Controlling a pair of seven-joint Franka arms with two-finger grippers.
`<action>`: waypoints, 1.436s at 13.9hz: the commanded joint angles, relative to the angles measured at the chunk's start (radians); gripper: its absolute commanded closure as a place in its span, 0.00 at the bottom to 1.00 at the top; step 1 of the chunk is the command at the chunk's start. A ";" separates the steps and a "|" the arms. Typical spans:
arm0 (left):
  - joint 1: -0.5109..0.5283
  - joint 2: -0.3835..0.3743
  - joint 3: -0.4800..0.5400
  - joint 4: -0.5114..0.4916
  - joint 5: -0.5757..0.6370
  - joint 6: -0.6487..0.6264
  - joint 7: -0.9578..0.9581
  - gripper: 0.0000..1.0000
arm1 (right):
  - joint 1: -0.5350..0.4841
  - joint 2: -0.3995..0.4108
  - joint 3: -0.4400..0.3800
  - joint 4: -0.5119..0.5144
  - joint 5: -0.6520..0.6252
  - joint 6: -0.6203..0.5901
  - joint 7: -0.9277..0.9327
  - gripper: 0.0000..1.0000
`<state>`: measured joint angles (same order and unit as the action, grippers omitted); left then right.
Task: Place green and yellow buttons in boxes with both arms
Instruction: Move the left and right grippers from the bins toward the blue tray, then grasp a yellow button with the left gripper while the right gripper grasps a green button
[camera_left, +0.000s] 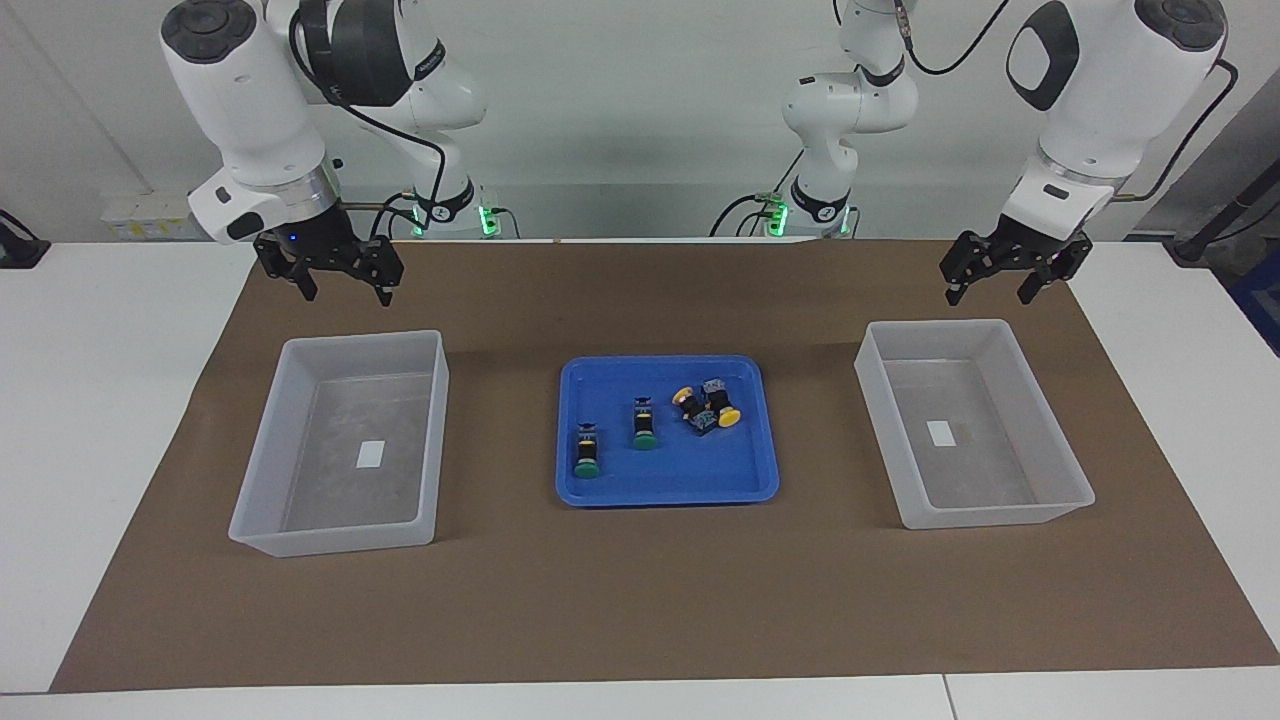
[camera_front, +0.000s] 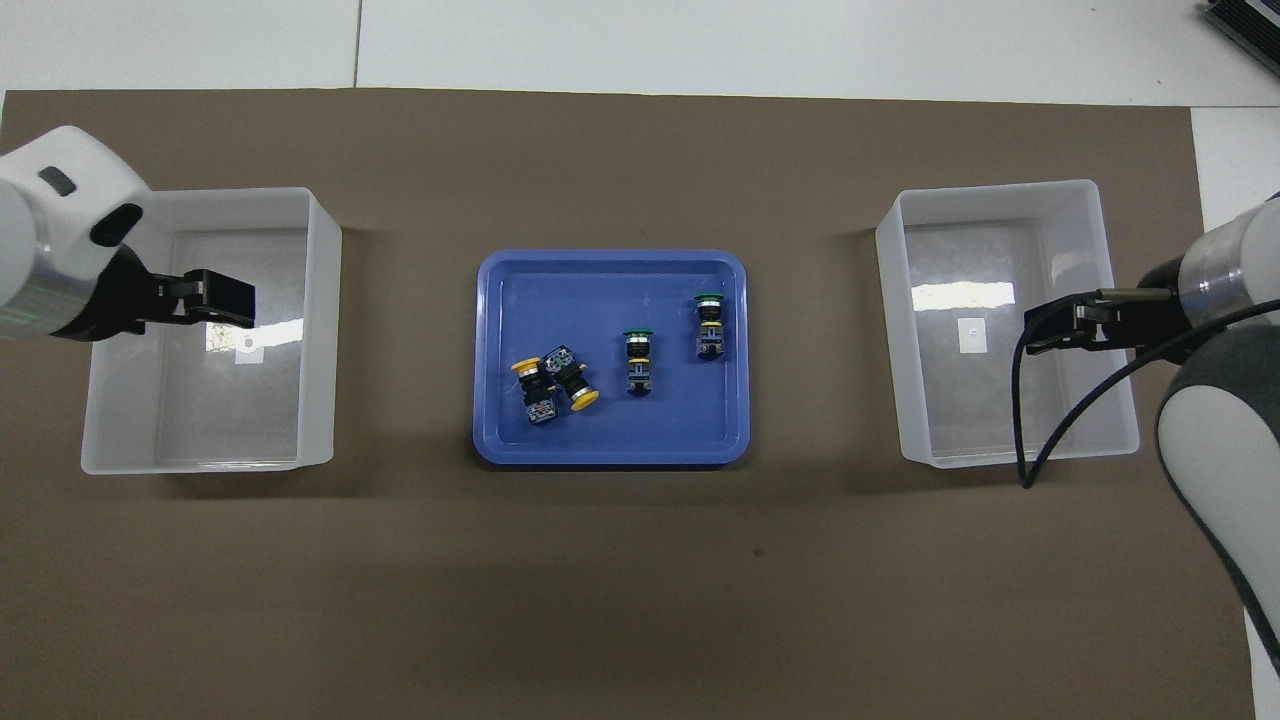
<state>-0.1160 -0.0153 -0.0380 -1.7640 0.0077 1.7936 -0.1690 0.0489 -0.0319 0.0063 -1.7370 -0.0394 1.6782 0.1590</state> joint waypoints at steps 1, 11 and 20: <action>-0.076 -0.043 0.006 -0.127 0.012 0.130 -0.153 0.00 | -0.008 -0.006 -0.003 -0.004 0.032 0.004 0.002 0.00; -0.261 0.026 0.007 -0.397 0.012 0.640 -0.607 0.00 | 0.101 0.065 0.012 -0.119 0.023 0.336 0.109 0.00; -0.347 0.122 0.007 -0.495 0.012 0.831 -0.696 0.00 | 0.299 0.303 0.011 -0.099 -0.014 0.607 0.322 0.00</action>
<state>-0.4343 0.0744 -0.0463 -2.2467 0.0077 2.5698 -0.8286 0.3127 0.2324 0.0185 -1.8586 -0.0403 2.2561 0.4311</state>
